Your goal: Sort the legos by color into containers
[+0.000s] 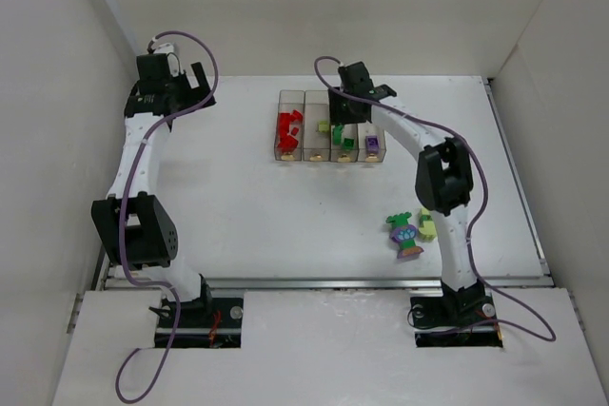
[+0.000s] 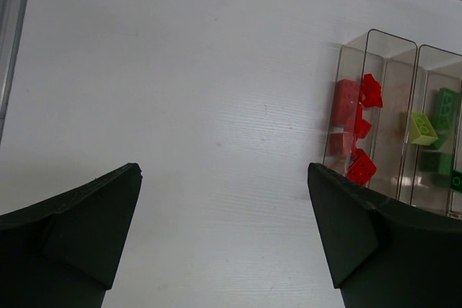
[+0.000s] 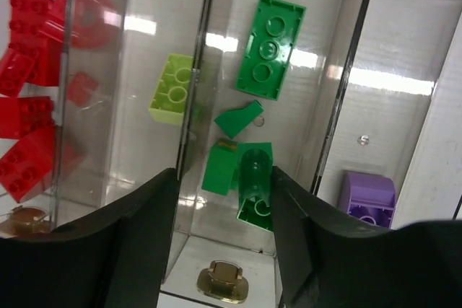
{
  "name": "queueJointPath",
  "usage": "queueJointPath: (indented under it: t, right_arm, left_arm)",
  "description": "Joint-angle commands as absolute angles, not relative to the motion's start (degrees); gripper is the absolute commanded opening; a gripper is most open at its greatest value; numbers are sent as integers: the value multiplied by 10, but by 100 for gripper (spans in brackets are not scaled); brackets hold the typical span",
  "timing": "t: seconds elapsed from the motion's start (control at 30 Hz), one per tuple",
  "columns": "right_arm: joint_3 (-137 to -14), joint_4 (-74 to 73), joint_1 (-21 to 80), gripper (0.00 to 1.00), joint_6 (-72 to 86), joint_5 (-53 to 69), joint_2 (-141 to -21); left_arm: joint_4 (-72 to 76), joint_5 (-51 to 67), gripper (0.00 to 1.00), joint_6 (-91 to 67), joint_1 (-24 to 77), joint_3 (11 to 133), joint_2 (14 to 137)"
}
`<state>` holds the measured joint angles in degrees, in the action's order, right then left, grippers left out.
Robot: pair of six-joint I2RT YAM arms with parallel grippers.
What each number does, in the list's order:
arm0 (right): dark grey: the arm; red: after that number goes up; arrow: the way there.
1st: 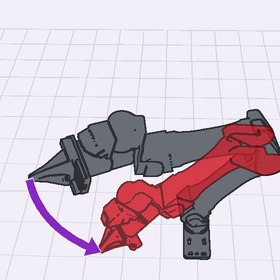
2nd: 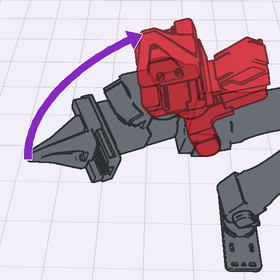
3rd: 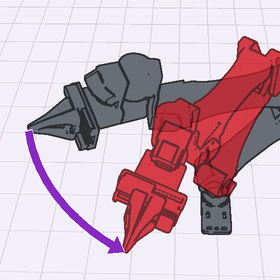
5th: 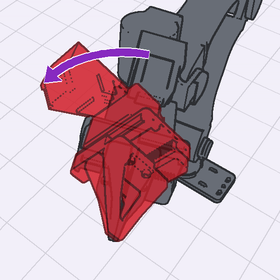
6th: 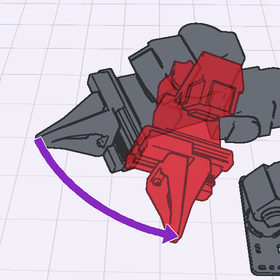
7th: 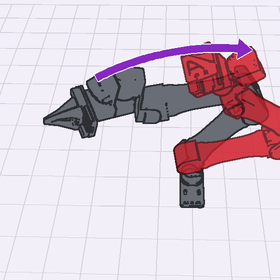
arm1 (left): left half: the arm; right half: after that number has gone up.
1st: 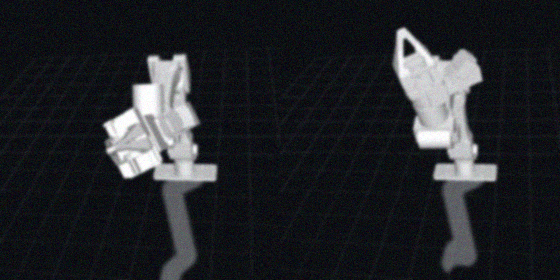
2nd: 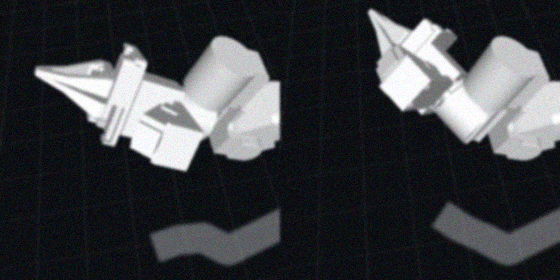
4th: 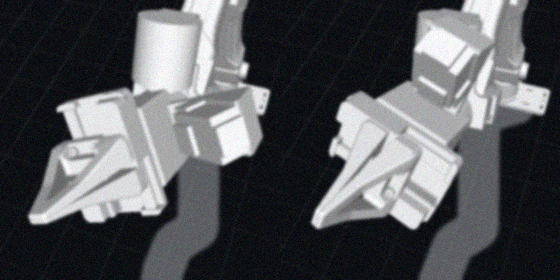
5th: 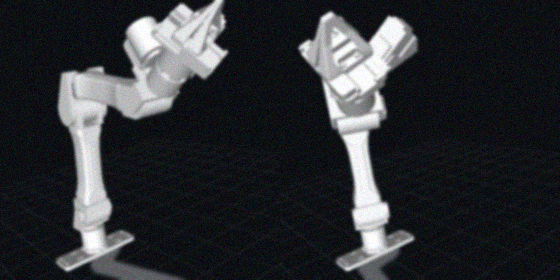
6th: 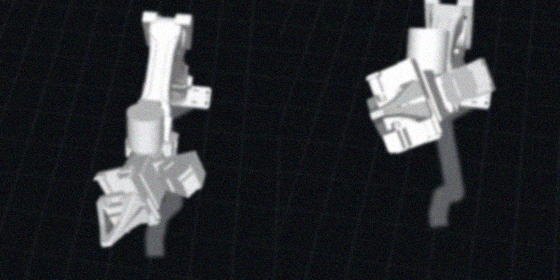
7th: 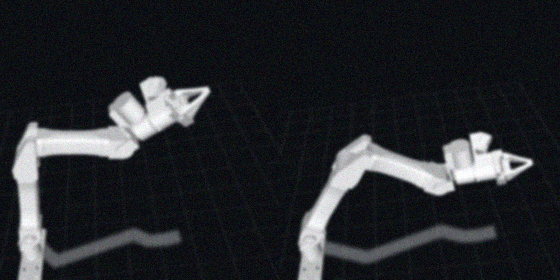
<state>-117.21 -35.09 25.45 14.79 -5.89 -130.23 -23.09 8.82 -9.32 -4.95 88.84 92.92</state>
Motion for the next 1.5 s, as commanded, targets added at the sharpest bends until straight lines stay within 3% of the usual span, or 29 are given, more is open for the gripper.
queueJointPath:
  t: [0.0, 0.1, 0.17, 0.2, 0.3, 0.37, 0.47, 0.67, 0.73, 0.8, 0.83, 1.03, 1.17, 1.47]
  right_arm:
    - [-1185, -307, 257, 59, 143, -57, -1267]
    - [-1178, -307, 257, 61, 138, -71, -1238]
    - [-1149, -285, 257, 65, 138, -76, -1202]
    - [-1139, -275, 257, 72, 138, -76, -1191]
    - [-1142, -283, 251, 75, 133, -63, -1192]
    - [-1170, -320, 250, 75, 127, -56, -1219]
    - [-1181, -342, 250, 67, 127, -40, -1240]
    - [-1146, -341, 234, 66, 140, -45, -1193]
    - [-1094, -332, 220, 71, 157, -45, -1133]
    - [-1050, -332, 181, 96, 174, -51, -1088]
    - [-999, -344, 164, 100, 192, -45, -1043]
    - [-771, -383, 34, 100, 254, -7, -894]
    - [-631, -388, 7, 100, 297, -12, -834]
    - [-519, -400, 7, 96, 366, -1, -766]
  left_arm:
    - [-232, 84, 100, -83, -54, 902, 909]
    - [-232, 84, 100, -83, -59, 902, 909]
    - [-232, 91, 100, -83, -59, 902, 915]
    - [-232, 97, 100, -83, -59, 902, 915]
    - [-232, 112, 100, -83, -69, 907, 928]
    - [-232, 123, 100, -88, -69, 907, 928]
    - [-232, 135, 100, -88, -76, 907, 933]
    - [-237, 135, 100, -88, -76, 907, 933]
    - [-237, 135, 100, -88, -76, 907, 933]
    - [-237, 135, 100, -83, -76, 912, 933]
    - [-237, 135, 100, -83, -76, 912, 933]
    - [-248, 147, 100, -64, -76, 923, 944]
    - [-253, 175, 100, -58, -76, 939, 954]
    - [-253, 198, 100, -58, -76, 945, 967]
